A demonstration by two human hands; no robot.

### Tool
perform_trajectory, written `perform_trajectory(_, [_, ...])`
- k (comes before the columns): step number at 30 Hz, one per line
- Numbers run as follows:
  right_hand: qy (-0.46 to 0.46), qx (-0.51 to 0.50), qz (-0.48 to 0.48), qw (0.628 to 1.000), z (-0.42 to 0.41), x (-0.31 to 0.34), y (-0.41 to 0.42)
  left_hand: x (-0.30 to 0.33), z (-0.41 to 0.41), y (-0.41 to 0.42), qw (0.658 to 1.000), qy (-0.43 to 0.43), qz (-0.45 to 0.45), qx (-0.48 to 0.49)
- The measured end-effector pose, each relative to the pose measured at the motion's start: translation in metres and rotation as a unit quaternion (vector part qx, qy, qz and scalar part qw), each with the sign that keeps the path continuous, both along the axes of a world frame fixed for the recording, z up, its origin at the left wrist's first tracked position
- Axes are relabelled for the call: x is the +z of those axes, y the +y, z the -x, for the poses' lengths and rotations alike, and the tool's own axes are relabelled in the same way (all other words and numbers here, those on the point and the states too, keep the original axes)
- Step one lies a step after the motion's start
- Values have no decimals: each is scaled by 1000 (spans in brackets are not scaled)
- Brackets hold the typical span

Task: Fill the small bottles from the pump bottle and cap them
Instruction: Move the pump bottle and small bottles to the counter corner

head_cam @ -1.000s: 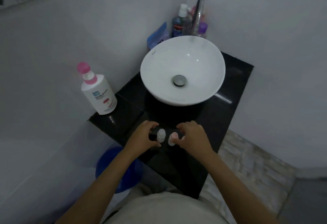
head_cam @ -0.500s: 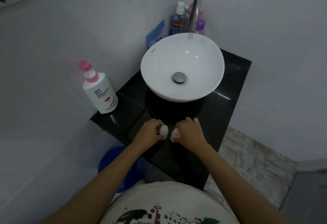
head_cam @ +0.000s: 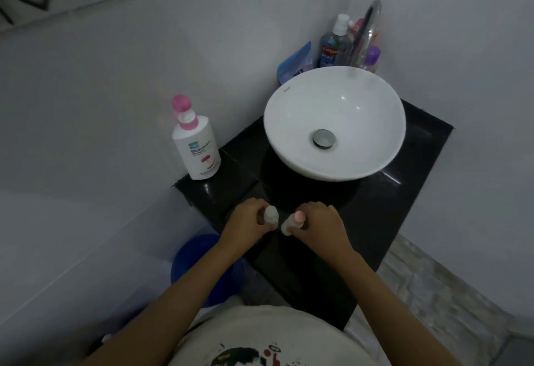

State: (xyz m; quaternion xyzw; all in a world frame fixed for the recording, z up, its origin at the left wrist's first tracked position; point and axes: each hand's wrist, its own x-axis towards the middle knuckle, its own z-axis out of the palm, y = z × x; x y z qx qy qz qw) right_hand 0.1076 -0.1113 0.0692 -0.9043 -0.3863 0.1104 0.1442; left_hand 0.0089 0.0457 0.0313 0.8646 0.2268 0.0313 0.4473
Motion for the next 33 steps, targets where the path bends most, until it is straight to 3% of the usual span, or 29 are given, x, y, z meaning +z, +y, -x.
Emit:
perform_trajectory(6, [101, 1, -52, 994, 3, 14, 40, 6, 19, 26, 993, -16, 2, 113])
perform_trajectory(16, [136, 91, -19, 986, -17, 13, 170, 5, 21, 83, 951, 0, -3, 308])
perform_trajectory(25, [130, 156, 7, 979, -20, -9, 217, -11, 15, 101, 925, 19, -3, 379])
perform_trajectory(33, [163, 154, -7, 974, -22, -23, 226, -14, 11, 105, 914, -4, -1, 406])
